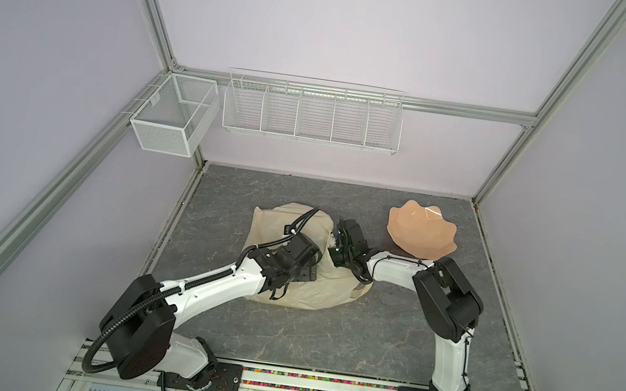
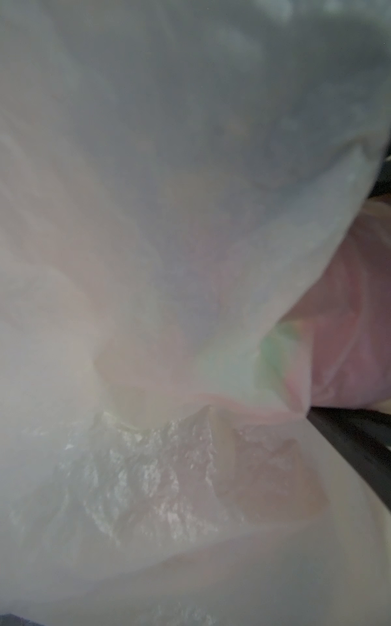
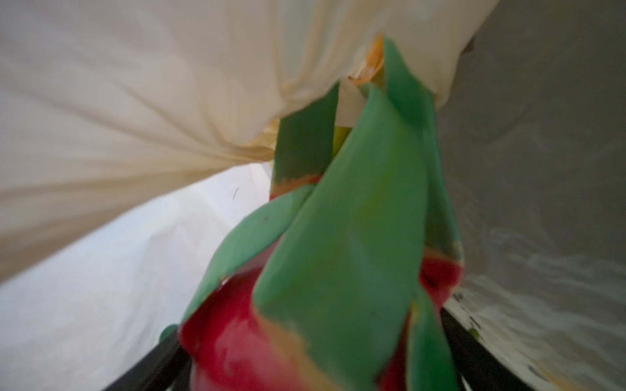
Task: Place the fruits into the plastic bag
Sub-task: 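Open the right gripper and withdraw it toward the yellow lemon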
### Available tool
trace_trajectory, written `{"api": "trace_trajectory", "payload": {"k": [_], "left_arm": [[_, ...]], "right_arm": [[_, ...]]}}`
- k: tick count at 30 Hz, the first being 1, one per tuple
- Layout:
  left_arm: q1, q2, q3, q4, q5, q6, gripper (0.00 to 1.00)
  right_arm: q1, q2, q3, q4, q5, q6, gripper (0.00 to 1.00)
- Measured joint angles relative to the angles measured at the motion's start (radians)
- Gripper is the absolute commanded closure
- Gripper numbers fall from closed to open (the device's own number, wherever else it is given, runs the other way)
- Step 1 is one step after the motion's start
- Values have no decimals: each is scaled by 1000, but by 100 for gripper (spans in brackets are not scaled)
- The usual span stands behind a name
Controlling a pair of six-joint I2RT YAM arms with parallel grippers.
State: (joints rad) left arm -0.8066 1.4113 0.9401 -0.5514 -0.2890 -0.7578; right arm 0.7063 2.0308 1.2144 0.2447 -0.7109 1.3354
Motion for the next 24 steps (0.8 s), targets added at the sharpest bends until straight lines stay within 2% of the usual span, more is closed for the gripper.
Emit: {"api": "trace_trajectory", "payload": {"k": [14,18,21,24], "left_arm": [[-28,18,-20,-15,35,-59,26],[-28,4,-50,5,51,-64,32],[-21,24,-55,-55,19,-97,35],[14,45,-106,-60,-31,-126,37]], "right_arm": [[-22,-21,-16,-132,18,-49,12],[-40,-44,-30,-167,23,-49,12],[-77,-89,-50,-174,7,-31,12],[-87,-147,-48,-177,-65,-14,12]]}}
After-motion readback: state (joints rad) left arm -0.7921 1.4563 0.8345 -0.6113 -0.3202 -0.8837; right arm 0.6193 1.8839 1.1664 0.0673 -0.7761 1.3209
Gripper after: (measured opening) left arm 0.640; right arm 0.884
